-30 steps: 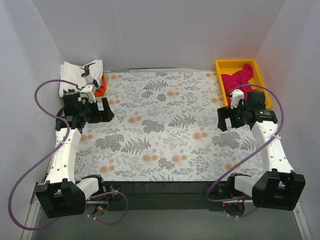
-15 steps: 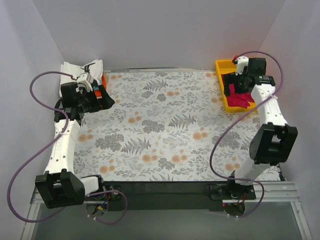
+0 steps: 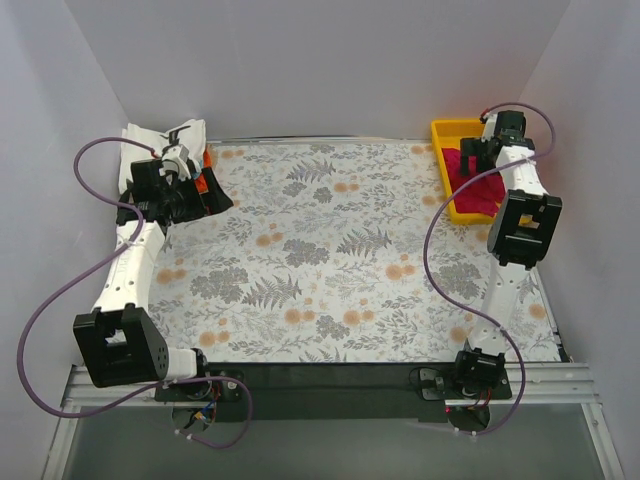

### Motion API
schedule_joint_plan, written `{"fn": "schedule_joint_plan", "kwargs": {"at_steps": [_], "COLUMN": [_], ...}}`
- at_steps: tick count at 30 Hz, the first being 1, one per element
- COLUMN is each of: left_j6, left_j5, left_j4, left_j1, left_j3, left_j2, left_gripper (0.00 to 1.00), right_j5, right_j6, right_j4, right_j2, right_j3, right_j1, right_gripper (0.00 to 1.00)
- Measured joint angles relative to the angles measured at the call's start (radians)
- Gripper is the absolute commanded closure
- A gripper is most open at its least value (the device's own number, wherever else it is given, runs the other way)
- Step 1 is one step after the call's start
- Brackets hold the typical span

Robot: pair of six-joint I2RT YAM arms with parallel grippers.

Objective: Fold and stack the t-shirts
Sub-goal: Grab the tshirt from the pile

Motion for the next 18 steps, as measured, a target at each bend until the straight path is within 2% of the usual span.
{"fn": "schedule_joint_plan", "kwargs": {"at_steps": [1,4,5,7,8,10,15,18], "left_j6": [0.003,0.012,0.015,0.019,0.021,0.022,0.017,0.013], "left_j5": [-0.002,-0.013,-0.017,-0.026,-0.028,-0.033,-0.053,-0.055], "left_j4": [-0.001,-0.003,-0.006,-0.012,-0.014,-0.020,-0.025,-0.037], "left_j1": [0.000,0.000,0.000,0.000,0.000,0.000,0.000,0.000], "left_j3": [0.000,0.000,0.000,0.000,0.000,0.000,0.010,0.037], "left_j2": [-0.001,-0.005,-0.008,-0.016,-0.021,-0.033,-0.048,-0.048], "left_gripper": [0.03,0.02,0.03,0.03,0.03,0.02,0.03,0.03], "right_j5": [0.003,-0.001,-0.002,-0.017,-0.028,-0.052,-0.116,-0.179], "right_j6": [0.002,0.005,0.010,0.018,0.027,0.026,0.016,-0.002], "right_j4": [0.002,0.006,0.007,0.009,0.009,0.013,-0.016,-0.062], "right_j2": [0.023,0.070,0.081,0.089,0.089,0.085,0.026,-0.097], "right_j3": [0.000,0.000,-0.001,-0.002,-0.002,-0.002,-0.022,-0.045], "right_j1": [-0.003,-0.006,-0.010,-0.012,-0.013,-0.017,-0.033,-0.039], "right_gripper": [0.03,0.25,0.41,0.57,0.77,0.98,0.99,0.99]}}
